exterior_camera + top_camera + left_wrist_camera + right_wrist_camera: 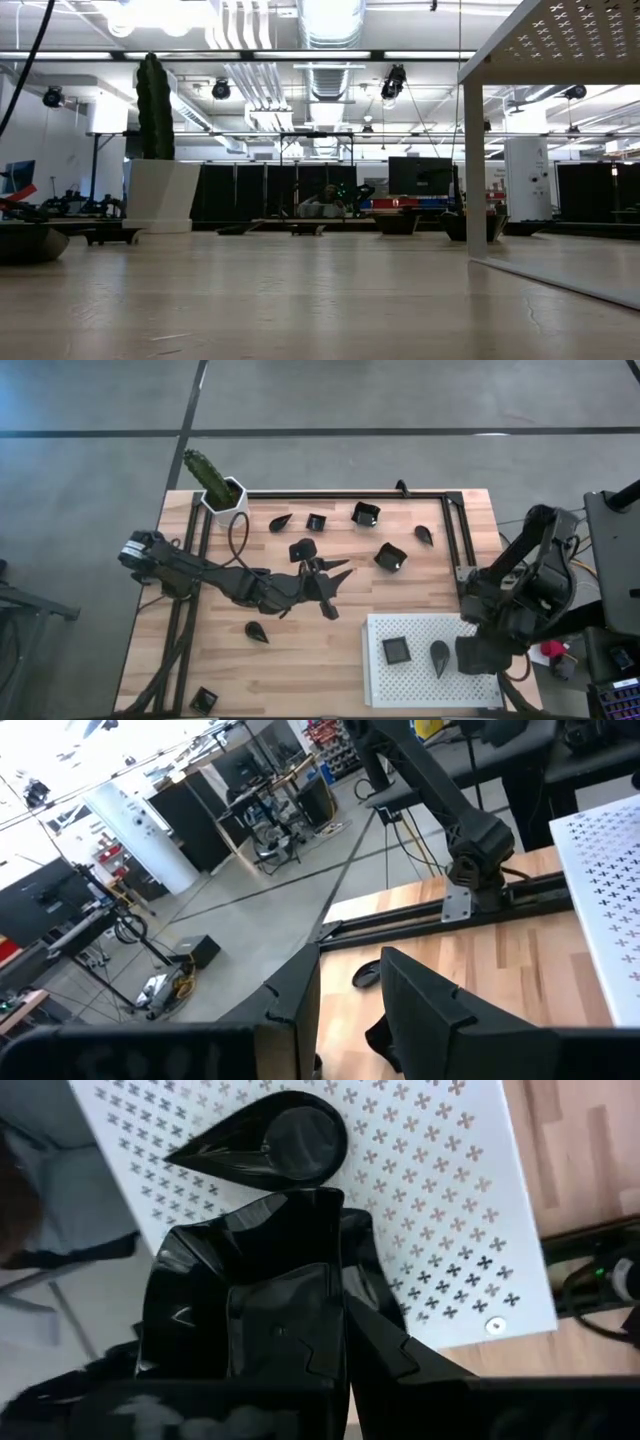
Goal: Pick & Place Mini shaped plates
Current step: Stack the distorted square plate on top of the other distorted square plate on the shelf
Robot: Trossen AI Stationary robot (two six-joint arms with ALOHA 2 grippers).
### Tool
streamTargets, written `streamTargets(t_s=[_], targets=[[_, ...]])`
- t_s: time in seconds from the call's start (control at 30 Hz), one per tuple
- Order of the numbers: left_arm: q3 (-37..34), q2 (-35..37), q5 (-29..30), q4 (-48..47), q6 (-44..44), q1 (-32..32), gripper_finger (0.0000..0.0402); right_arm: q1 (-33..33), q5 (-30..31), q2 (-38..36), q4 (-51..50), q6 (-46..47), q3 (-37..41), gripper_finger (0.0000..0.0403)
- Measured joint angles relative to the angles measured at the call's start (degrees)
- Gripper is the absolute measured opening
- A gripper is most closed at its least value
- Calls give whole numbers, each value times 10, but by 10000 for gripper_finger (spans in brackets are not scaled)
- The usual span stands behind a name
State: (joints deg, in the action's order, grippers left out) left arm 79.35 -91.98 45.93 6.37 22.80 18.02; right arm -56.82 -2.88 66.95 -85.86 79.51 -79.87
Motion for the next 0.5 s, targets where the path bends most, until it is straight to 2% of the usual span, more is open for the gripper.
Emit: streamTargets(t_s=[0.33,0.5], targets=[[0,0,-4,0,-4,0,106,-3,11,14,-4,-60,7,8],[0,4,-90,-17,-7,0,106,-3,11,14,-4,-60,7,8]])
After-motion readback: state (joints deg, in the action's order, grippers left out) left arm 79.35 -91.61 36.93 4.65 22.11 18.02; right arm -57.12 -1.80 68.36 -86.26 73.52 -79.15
